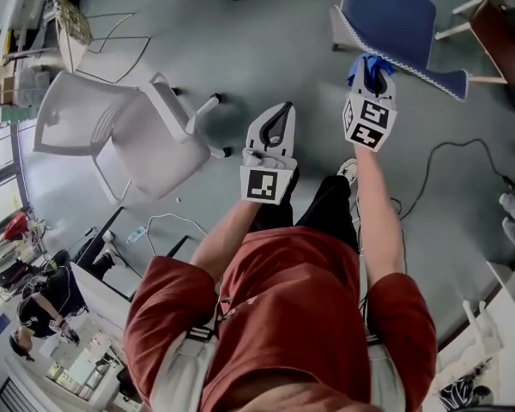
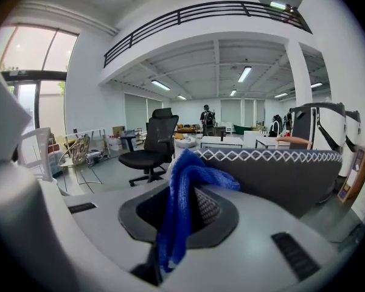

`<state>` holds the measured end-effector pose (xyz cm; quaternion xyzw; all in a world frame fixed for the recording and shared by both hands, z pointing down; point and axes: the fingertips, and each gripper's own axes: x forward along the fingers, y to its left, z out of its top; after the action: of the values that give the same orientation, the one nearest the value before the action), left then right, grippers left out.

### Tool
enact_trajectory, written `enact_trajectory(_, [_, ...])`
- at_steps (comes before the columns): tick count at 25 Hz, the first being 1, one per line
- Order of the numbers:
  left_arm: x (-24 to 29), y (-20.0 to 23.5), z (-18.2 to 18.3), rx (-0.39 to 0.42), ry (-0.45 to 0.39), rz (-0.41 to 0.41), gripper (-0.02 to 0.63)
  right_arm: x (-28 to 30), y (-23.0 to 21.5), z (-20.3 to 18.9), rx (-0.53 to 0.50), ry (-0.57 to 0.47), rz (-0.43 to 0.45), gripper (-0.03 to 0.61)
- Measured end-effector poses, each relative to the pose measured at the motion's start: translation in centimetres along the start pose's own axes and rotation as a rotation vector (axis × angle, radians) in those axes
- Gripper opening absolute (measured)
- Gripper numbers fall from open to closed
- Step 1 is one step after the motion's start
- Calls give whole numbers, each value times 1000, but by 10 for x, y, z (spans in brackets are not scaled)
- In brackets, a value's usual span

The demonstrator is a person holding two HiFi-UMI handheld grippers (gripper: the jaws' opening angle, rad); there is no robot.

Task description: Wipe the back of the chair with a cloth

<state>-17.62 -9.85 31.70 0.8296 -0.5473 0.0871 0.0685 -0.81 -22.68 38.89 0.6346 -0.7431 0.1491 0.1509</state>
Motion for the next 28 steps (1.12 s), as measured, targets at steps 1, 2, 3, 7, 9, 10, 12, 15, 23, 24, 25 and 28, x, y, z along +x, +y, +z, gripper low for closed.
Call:
enact_trajectory(1, [-3, -1, 4, -1, -8, -3, 13, -2, -1, -2, -3, 4, 0, 57])
enact_trajectory(2, [-7, -4, 7, -2, -14, -6, 14, -5, -2, -5, -5, 9, 4, 57])
enact_trajectory(3, [-10, -7, 10, -3, -19, -10, 14, -10, -2, -9, -5, 17, 10, 57])
enact_trajectory(7, [-8, -17, 20, -92, 2, -45, 14, -43, 0, -13, 11, 33, 41, 57])
enact_trajectory(9, [6, -24, 30, -147, 40, -73, 14, -64, -8, 3, 16, 4, 41, 57])
enact_trajectory(10, [13, -27, 39, -149, 37, -84, 14, -75, -14, 14, 19, -19, 36, 57])
enact_trajectory(12, [20, -37, 59, -131, 20, -101, 14, -102, -28, 36, 29, -66, 27, 57])
enact_trajectory(15, [19, -59, 92, -102, -10, -136, 14, -154, -57, 66, 11, -124, 3, 57])
enact_trajectory(23, [12, -101, 202, 30, -136, -211, 14, -266, -145, 169, -45, -320, -118, 57])
enact_trajectory(24, [10, -103, 219, 28, -165, -207, 14, -276, -151, 184, -49, -347, -119, 57])
enact_trajectory(25, [8, -105, 238, 19, -201, -204, 14, -286, -155, 200, -53, -381, -119, 57])
enact_trajectory(28, [1, -102, 294, -10, -303, -194, 14, -309, -159, 248, -102, -473, -123, 57])
